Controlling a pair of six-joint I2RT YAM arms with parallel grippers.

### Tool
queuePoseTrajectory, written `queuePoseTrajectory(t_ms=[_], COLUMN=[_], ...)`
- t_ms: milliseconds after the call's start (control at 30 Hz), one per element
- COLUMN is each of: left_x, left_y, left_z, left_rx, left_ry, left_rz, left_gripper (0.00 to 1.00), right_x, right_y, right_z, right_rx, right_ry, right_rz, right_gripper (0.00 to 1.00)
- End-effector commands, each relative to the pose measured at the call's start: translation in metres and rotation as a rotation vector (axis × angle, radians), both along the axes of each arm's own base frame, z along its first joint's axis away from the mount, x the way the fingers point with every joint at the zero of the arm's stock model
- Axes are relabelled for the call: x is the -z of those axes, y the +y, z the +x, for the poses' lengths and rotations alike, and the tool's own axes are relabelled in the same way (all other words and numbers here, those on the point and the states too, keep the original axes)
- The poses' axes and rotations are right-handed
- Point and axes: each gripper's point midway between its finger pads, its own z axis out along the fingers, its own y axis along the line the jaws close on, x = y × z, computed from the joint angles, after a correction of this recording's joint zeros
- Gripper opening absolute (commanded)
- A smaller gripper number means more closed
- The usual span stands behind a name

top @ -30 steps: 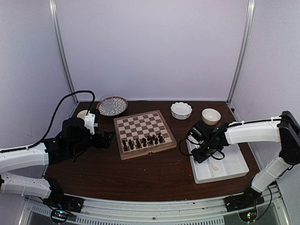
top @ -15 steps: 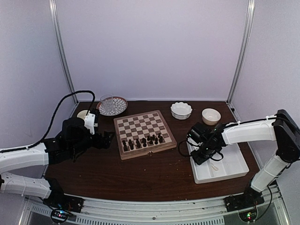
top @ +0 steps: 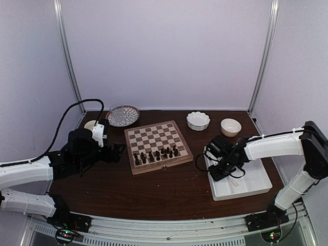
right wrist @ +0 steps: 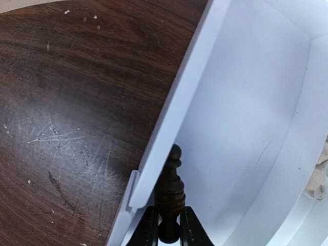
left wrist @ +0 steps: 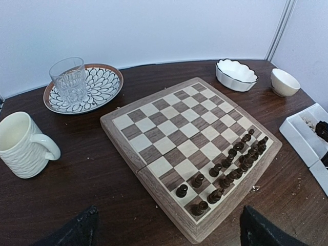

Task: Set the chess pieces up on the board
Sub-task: Pick up the chess pile from the storage box, then pass from the right arm to the left

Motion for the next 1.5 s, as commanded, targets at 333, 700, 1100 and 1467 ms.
queuePoseTrajectory(t_ms=[333, 700, 1100, 1467], left_x=[-0.015, -0.036, -0.038, -0.02], left_y=[-0.021, -0.09, -0.122, -0.155], left_z=[-0.009, -0.049, -0.068, -0.08], left_rx=[0.116, 0.528, 0.681, 0.72], left_ry=[-0.013, 0.013, 0.029, 0.039], left_rz=[-0.095, -0.262, -0.354, -0.405], left_gripper=[0.95, 0.88, 0.78, 0.7], right_x=[-0.094, -0.176, -0.184, -0.152], right_y=[0.003, 0.109, 0.182, 0.215], right_z=[0.005, -0.024, -0.015, -0.048], right_rx=[-0.019, -0.385, -0.557, -0.683], right_ry=[-0.273, -0.417, -0.55, -0.532], right_rz=[0.227, 0.661, 0.814, 0.766], right_gripper=[0.1, 0.09, 0.09, 0.08])
